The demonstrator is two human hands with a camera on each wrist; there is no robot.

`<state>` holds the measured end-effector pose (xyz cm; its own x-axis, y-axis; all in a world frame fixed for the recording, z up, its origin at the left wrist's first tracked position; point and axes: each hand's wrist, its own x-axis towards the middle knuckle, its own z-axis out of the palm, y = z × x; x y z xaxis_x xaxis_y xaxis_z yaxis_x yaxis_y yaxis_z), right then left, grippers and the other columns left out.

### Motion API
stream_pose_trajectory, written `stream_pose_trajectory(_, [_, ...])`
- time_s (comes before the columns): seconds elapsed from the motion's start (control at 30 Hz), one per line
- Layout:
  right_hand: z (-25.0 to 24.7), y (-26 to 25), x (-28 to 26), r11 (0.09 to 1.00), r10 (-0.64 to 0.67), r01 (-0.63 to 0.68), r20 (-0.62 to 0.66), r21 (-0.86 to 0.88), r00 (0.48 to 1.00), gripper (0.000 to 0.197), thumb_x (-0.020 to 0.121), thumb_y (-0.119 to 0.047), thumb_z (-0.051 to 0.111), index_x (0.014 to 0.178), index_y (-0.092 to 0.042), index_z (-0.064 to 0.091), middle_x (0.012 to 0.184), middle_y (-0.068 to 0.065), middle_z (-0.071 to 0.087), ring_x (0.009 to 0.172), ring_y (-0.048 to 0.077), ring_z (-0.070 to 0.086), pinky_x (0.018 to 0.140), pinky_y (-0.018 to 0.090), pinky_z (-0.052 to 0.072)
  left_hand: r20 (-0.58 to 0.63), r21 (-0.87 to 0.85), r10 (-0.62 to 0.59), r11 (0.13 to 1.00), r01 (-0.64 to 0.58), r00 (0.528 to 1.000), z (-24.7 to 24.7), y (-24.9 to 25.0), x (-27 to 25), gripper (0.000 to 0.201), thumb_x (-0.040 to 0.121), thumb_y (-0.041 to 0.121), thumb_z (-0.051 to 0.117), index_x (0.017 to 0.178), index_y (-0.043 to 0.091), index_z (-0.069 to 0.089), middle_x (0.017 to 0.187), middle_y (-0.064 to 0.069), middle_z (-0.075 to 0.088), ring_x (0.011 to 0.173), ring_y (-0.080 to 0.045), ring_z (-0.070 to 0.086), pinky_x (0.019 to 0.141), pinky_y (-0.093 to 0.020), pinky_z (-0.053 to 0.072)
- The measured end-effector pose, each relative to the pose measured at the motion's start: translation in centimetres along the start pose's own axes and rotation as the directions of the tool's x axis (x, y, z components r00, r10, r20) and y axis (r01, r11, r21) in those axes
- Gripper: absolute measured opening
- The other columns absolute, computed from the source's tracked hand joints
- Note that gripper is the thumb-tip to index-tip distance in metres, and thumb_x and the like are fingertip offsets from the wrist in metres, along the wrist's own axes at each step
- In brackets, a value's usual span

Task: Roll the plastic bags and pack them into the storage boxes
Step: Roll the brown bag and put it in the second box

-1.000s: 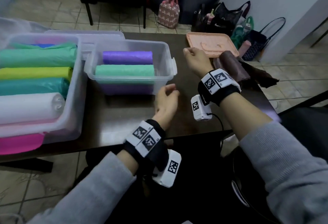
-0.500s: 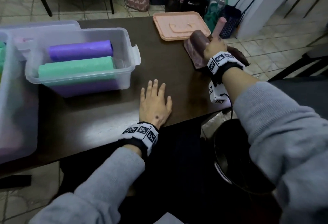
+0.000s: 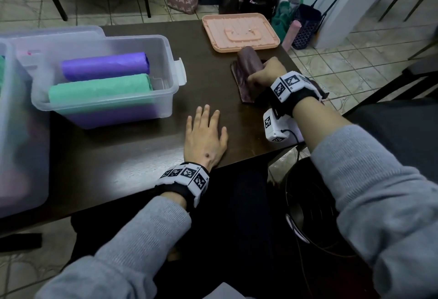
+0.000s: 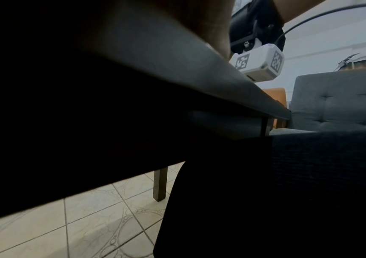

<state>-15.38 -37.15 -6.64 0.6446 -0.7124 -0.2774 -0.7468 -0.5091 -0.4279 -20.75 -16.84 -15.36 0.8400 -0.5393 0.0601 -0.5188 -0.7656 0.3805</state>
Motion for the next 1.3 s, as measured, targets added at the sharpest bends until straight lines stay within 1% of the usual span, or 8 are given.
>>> stream_pose_trajectory(0.17, [2.4, -1.1, -2.8, 0.925, -0.159, 0.15, 0.004, -0.348, 0.987, 0.069, 0.076, -0.022, 0.07, 0.135, -0.012, 0.036, 0.14, 0.014, 0.031, 0.13, 0.033, 0.03, 0.107, 0.043, 0.031, -0.028, -0.054, -0.029, 0.998, 0.027, 0.999, 0.0, 0.1, -0.1, 0.057, 0.098, 0.034, 0.034, 0.147, 0.009, 0.023, 0.157, -0.009, 0.015, 0.146, -0.021, 0.007, 0.118, -0.035, 0.003])
stream_pose_trajectory(0.3, [4.1, -0.9, -5.1, 0.906, -0.245, 0.269, 0.113, -0.327, 0.963, 0.072, 0.077, -0.021, 0.069, 0.137, -0.014, 0.03, 0.143, 0.013, 0.028, 0.135, 0.032, 0.023, 0.11, 0.045, 0.021, -0.1, -0.246, -0.081, 0.968, 0.055, 0.992, -0.2, 0.1, -0.2, 0.059, 0.097, 0.024, 0.039, 0.146, -0.001, 0.019, 0.156, -0.018, 0.011, 0.145, -0.028, 0.008, 0.117, -0.031, 0.005])
stream_pose_trajectory(0.43, [4.6, -0.1, -7.6, 0.903, -0.263, 0.323, 0.227, -0.285, 0.938, 0.073, 0.079, -0.036, 0.066, 0.137, -0.011, 0.031, 0.141, 0.014, 0.028, 0.133, 0.032, 0.024, 0.107, 0.045, 0.027, -0.089, -0.531, -0.259, 0.829, 0.175, 0.962, -2.1, -0.4, 0.9, 0.055, 0.096, 0.013, 0.042, 0.144, -0.005, 0.021, 0.151, -0.021, 0.023, 0.142, -0.027, 0.02, 0.111, -0.02, 0.008])
stream_pose_trajectory(0.7, [4.9, 1.5, -12.6, 0.685, -0.361, 0.491, 0.334, -0.538, 0.87, 0.075, 0.075, -0.019, 0.067, 0.138, -0.012, 0.027, 0.138, 0.014, 0.03, 0.133, 0.033, 0.024, 0.111, 0.061, 0.011, 0.158, -0.345, -0.335, 0.863, 0.37, 0.929, -6.8, -0.4, 5.7, 0.051, 0.09, 0.028, 0.051, 0.128, -0.005, 0.047, 0.133, -0.024, 0.049, 0.123, -0.037, 0.046, 0.1, -0.035, 0.037])
stream_pose_trajectory(0.97, [4.8, 2.2, -14.0, 0.692, -0.404, 0.598, 0.469, -0.404, 0.785, 0.074, 0.073, -0.018, 0.065, 0.138, -0.012, 0.029, 0.132, 0.012, 0.035, 0.128, 0.03, 0.028, 0.106, 0.045, 0.029, 0.367, -0.079, -0.243, 0.954, 0.29, 0.898, -6.0, 0.9, 8.5, 0.066, 0.076, 0.019, 0.072, 0.132, 0.003, 0.042, 0.132, -0.02, 0.05, 0.121, -0.034, 0.049, 0.097, -0.037, 0.045])
stream_pose_trajectory(1.07, [4.6, 2.4, -13.8, 0.685, -0.408, 0.609, 0.482, -0.4, 0.775, 0.071, 0.072, -0.022, 0.067, 0.134, -0.015, 0.034, 0.132, 0.009, 0.037, 0.126, 0.028, 0.029, 0.105, 0.046, 0.027, 0.312, -0.1, -0.186, 0.969, 0.227, 0.932, -5.6, 1.3, 8.7, 0.036, 0.079, 0.018, 0.064, 0.111, 0.005, 0.06, 0.115, -0.02, 0.061, 0.104, -0.036, 0.059, 0.084, -0.036, 0.049])
stream_pose_trajectory(1.2, [4.3, 2.4, -13.3, 0.681, -0.393, 0.615, 0.51, -0.398, 0.765, 0.074, 0.069, -0.026, 0.07, 0.133, -0.02, 0.035, 0.132, 0.007, 0.038, 0.127, 0.028, 0.029, 0.104, 0.047, 0.027, 0.118, -0.314, -0.209, 0.92, 0.236, 0.971, -6.3, 1.8, 9.3, 0.03, 0.089, 0.022, 0.049, 0.107, 0.001, 0.06, 0.114, -0.026, 0.059, 0.108, -0.042, 0.054, 0.088, -0.038, 0.044])
stream_pose_trajectory(1.3, [4.3, 2.4, -13.1, 0.684, -0.376, 0.611, 0.525, -0.399, 0.764, 0.075, 0.066, -0.025, 0.071, 0.132, -0.023, 0.036, 0.127, 0.006, 0.04, 0.124, 0.029, 0.032, 0.1, 0.047, 0.03, 0.111, -0.517, -0.264, 0.808, 0.283, 0.958, -7.5, 2.1, 10.7, 0.023, 0.088, 0.022, 0.052, 0.074, 0.007, 0.06, 0.085, -0.019, 0.063, 0.099, -0.04, 0.058, 0.073, -0.031, 0.041])
